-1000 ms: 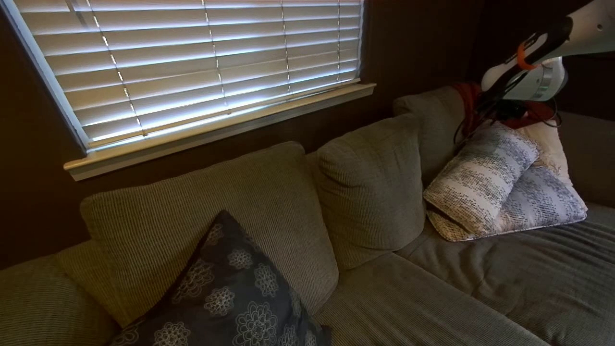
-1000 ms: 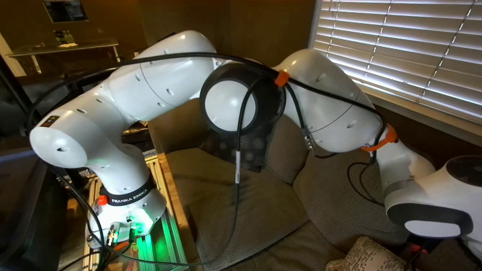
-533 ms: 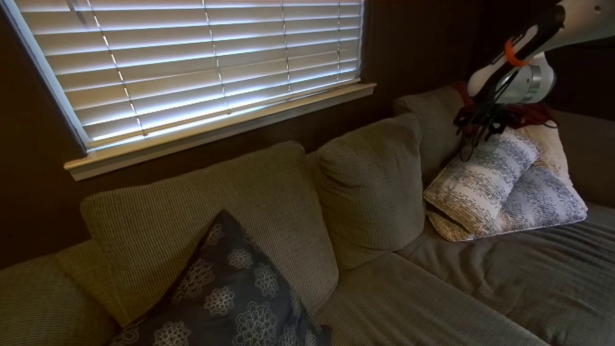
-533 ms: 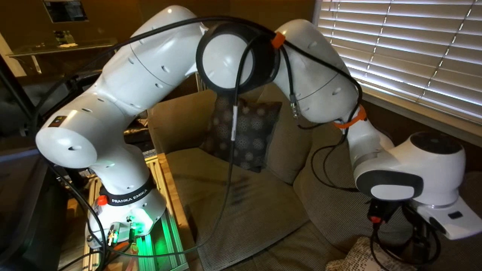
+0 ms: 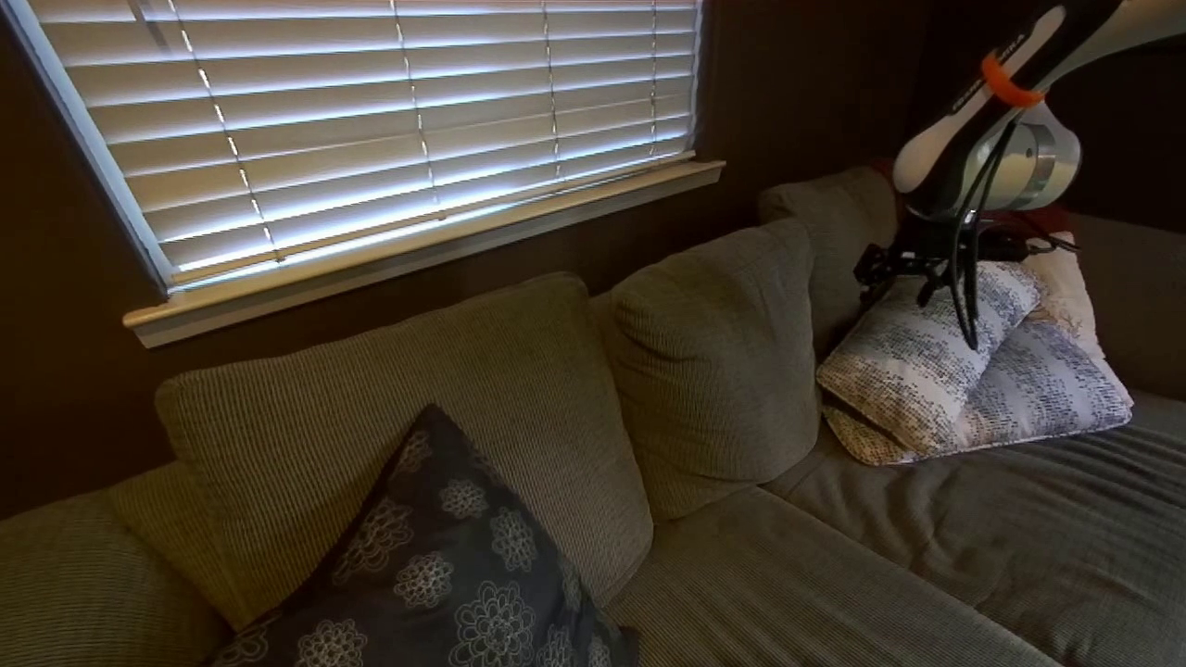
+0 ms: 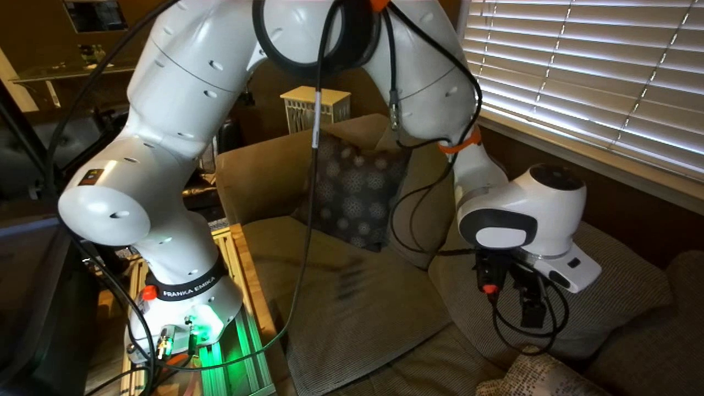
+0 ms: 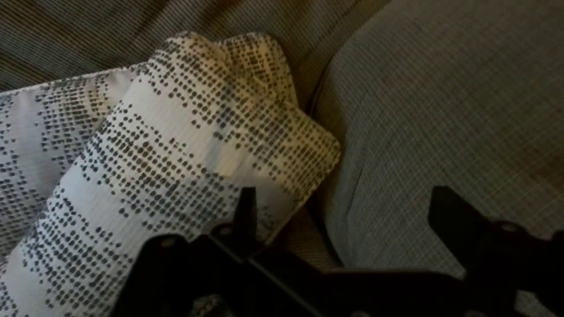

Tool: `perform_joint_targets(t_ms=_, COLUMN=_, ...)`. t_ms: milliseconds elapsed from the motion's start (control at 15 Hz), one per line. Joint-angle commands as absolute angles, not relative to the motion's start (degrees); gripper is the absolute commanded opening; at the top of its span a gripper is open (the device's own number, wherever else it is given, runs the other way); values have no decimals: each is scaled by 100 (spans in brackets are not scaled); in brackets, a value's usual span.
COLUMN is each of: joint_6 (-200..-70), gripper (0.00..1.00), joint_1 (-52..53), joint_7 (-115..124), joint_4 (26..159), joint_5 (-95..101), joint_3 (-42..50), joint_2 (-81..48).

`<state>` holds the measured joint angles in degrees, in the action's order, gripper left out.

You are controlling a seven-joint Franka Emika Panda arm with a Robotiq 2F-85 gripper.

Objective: Put the left white pillow on the right white pillow

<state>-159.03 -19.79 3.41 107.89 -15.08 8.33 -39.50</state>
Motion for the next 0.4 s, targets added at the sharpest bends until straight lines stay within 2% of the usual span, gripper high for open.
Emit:
perform_joint_targets(t_ms=0, joint_6=-15888, gripper=100, joint_1=-1996, joint_7=158, joint_4=11067, joint_5=-1459, joint_3=720, joint_2=-3742)
perform_joint_targets(t_ms=333, joint_6=-15886, gripper=100, joint_1=-2001, joint_7=-188, joint_4=11741, joint_5=-1470, joint_3=590, joint_2=-3197)
